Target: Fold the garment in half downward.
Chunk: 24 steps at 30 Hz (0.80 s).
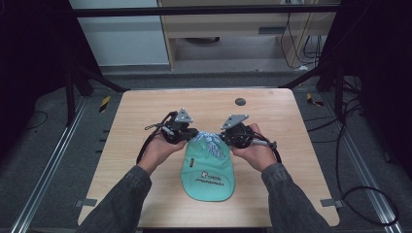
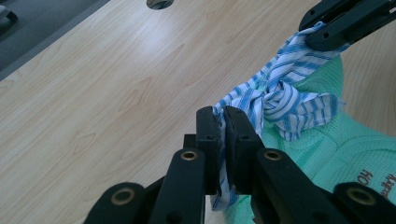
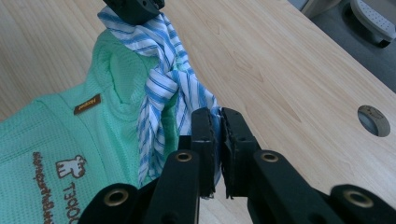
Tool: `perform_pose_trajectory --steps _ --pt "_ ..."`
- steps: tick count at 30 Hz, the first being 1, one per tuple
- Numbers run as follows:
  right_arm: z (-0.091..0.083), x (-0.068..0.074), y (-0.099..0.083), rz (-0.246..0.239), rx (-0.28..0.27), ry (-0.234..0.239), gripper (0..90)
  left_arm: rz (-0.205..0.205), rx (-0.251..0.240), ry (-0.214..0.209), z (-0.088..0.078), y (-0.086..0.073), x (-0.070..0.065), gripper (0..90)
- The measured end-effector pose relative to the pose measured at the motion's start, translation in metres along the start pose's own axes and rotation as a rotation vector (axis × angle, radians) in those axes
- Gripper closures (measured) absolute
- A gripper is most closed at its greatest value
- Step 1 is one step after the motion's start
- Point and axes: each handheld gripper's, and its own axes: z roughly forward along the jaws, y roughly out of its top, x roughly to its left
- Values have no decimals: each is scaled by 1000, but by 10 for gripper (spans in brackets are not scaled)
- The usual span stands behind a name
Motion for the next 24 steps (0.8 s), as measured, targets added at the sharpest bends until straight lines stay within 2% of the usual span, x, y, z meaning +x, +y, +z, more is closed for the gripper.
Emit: perform_pose_trajectory --steps 6,11,15,17,24 --pt "-2 -6 2 -2 -4 -7 844 26 2 2 -2 7 2 851" --pt "-5 -7 7 -5 -13 -14 844 27 -8 11 -6 11 3 851" --pt "-8 -5 13 -9 -3 -32 843 28 -7 36 -12 13 0 850" --pt "-10 -3 18 -4 1 -49 843 22 -6 64 -15 15 -1 850" --pt "-12 0 24 -9 -19 -60 843 16 -16 93 -20 17 -1 850"
